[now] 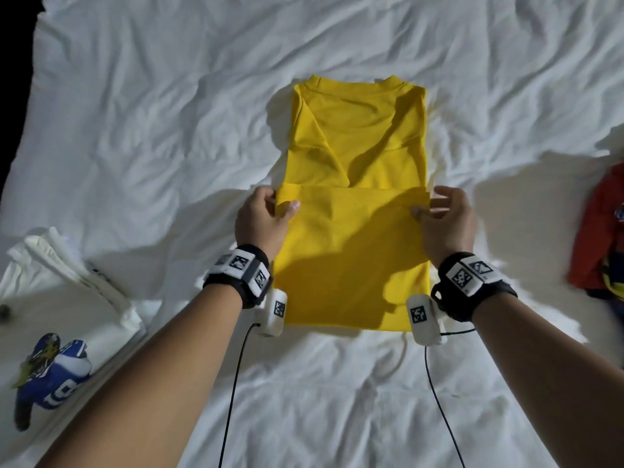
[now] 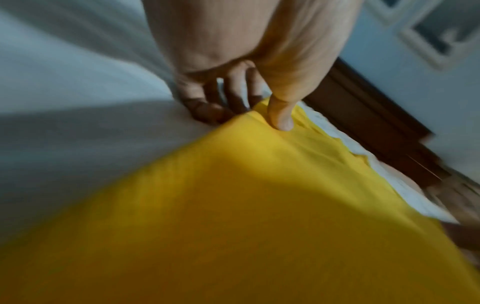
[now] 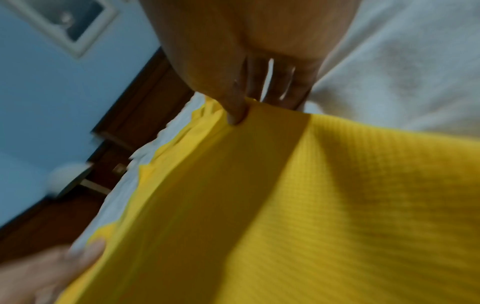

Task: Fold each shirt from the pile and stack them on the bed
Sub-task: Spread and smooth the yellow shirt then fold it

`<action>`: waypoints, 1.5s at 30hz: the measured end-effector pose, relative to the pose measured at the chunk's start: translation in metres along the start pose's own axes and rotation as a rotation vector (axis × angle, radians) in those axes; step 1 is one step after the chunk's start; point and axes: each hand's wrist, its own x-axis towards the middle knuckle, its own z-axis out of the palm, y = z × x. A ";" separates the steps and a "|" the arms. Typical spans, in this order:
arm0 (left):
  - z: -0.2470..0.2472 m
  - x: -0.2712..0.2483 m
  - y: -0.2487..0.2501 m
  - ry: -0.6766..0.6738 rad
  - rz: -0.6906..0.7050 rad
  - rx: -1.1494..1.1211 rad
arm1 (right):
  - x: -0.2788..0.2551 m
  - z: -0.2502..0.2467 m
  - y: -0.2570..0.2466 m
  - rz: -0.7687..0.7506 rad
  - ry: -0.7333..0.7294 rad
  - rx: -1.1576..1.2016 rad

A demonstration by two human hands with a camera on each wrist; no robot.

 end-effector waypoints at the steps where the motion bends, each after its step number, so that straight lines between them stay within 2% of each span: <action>1: 0.002 -0.009 0.006 0.024 0.073 0.142 | -0.008 0.000 -0.002 -0.108 0.044 -0.118; 3: 0.010 -0.035 0.027 0.003 0.259 0.407 | -0.033 0.010 -0.008 -0.393 0.091 -0.309; 5: 0.031 -0.059 0.035 -0.174 0.451 0.564 | -0.061 0.031 -0.008 -0.626 -0.061 -0.451; 7: 0.050 -0.067 0.022 -0.346 0.522 0.693 | -0.076 0.051 0.005 -0.701 -0.261 -0.618; 9: 0.055 -0.062 0.003 -0.363 0.548 0.731 | -0.070 0.056 0.023 -0.694 -0.337 -0.727; 13: 0.043 -0.053 -0.016 -0.347 0.524 0.724 | -0.053 0.042 0.044 -0.673 -0.348 -0.799; 15: 0.032 -0.051 -0.025 -0.332 0.447 0.727 | -0.050 0.032 0.052 -0.613 -0.335 -0.797; 19: 0.011 -0.053 -0.036 -0.291 0.200 0.681 | -0.054 0.018 0.059 -0.388 -0.287 -0.772; 20: 0.010 -0.060 -0.031 -0.266 0.192 0.671 | -0.061 0.018 0.054 -0.351 -0.247 -0.760; 21: 0.012 -0.071 -0.024 -0.249 0.241 0.661 | -0.073 0.019 0.049 -0.373 -0.218 -0.739; 23: 0.026 -0.102 -0.014 -0.266 0.455 0.658 | -0.107 0.028 0.043 -0.551 -0.255 -0.710; 25: 0.039 -0.133 -0.020 -0.342 0.558 0.697 | -0.137 0.036 0.053 -0.693 -0.367 -0.728; 30: 0.029 -0.150 -0.057 -0.363 0.441 0.702 | -0.139 0.024 0.087 -0.598 -0.424 -0.761; 34: 0.008 -0.152 -0.076 -0.363 0.352 0.699 | -0.131 0.002 0.101 -0.418 -0.441 -0.774; 37: -0.009 -0.158 -0.080 -0.345 0.275 0.667 | -0.140 -0.020 0.104 -0.343 -0.470 -0.825; 39: -0.017 -0.167 -0.071 -0.312 0.352 0.643 | -0.151 -0.030 0.103 -0.425 -0.468 -0.846; 42: -0.017 -0.182 -0.052 -0.357 0.599 0.681 | -0.161 -0.028 0.104 -0.693 -0.467 -0.835; 43: -0.014 -0.183 -0.046 -0.380 0.630 0.724 | -0.161 -0.024 0.104 -0.750 -0.456 -0.831; 45: -0.004 -0.178 -0.039 -0.425 0.596 0.776 | -0.155 -0.013 0.100 -0.795 -0.421 -0.830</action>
